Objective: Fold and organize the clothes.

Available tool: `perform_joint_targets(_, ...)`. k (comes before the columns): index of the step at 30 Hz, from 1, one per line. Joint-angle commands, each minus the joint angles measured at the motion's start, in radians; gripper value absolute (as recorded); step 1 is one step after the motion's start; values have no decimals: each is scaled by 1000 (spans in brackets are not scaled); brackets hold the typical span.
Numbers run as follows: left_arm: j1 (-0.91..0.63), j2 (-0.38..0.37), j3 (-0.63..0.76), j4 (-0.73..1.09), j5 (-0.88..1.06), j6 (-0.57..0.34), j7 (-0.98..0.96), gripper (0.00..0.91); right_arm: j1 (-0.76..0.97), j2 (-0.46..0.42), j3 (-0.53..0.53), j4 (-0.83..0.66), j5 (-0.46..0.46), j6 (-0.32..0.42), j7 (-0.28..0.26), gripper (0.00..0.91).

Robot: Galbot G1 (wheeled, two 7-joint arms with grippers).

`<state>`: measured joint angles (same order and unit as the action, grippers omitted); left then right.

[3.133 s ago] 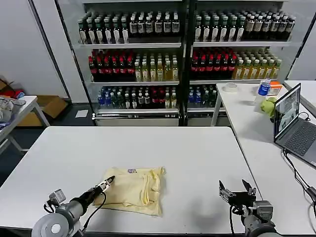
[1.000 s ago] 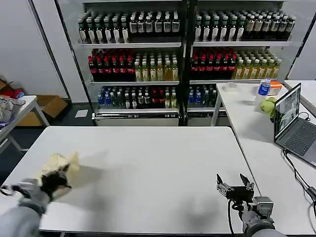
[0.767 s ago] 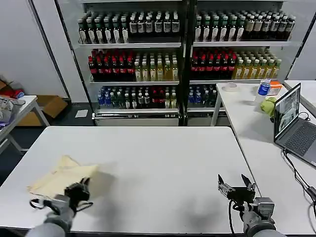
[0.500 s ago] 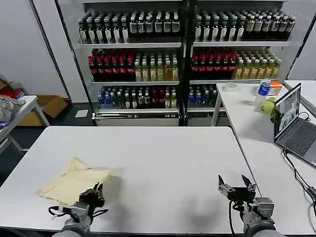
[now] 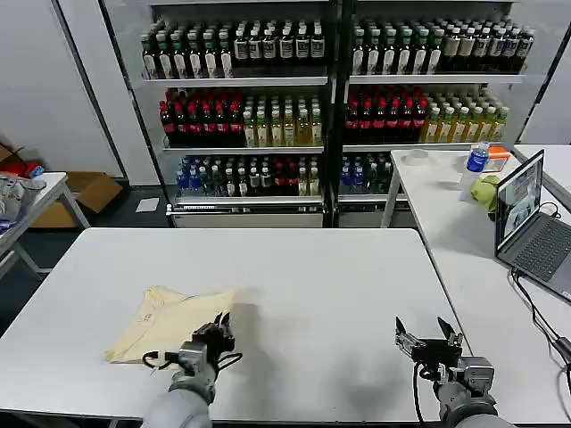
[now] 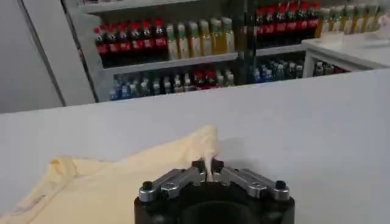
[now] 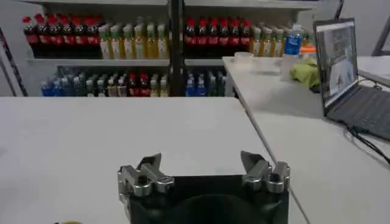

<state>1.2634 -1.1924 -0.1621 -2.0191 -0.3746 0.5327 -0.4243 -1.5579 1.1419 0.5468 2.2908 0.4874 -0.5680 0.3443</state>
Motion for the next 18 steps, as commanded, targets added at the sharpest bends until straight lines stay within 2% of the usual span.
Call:
perform_joint_targets(1, -128, -96, 64, 109, -40, -109, 2, 907, -1, -3, 1, 3, -5, 22, -15, 907)
perform_joint_targets(8, -93, -115, 14, 34, -279, -178, 38, 907, 42, 5, -50, -2, 15, 78, -57, 907)
perform_joint_targets(11, -19, -79, -62, -56, -337, -184, 68, 907, 89, 16, -102, -15, 38, 95, -64, 907)
perform_joint_targets(13, 51, -22, -142, -122, -365, -190, 83, 907, 140, 29, -160, -32, 91, 96, -59, 907)
perform_joint_targets(14, 57, -22, -175, -140, -372, -190, 82, 907, 166, 34, -173, -37, 101, 94, -56, 907)
perform_joint_targets(15, 116, 33, -233, -161, -374, -192, 81, 907, 211, 45, -214, -62, 137, 94, -45, 907)
perform_joint_targets(18, 191, 82, -364, -187, -338, -207, 90, 907, 314, 87, -293, -132, 203, 95, -10, 907)
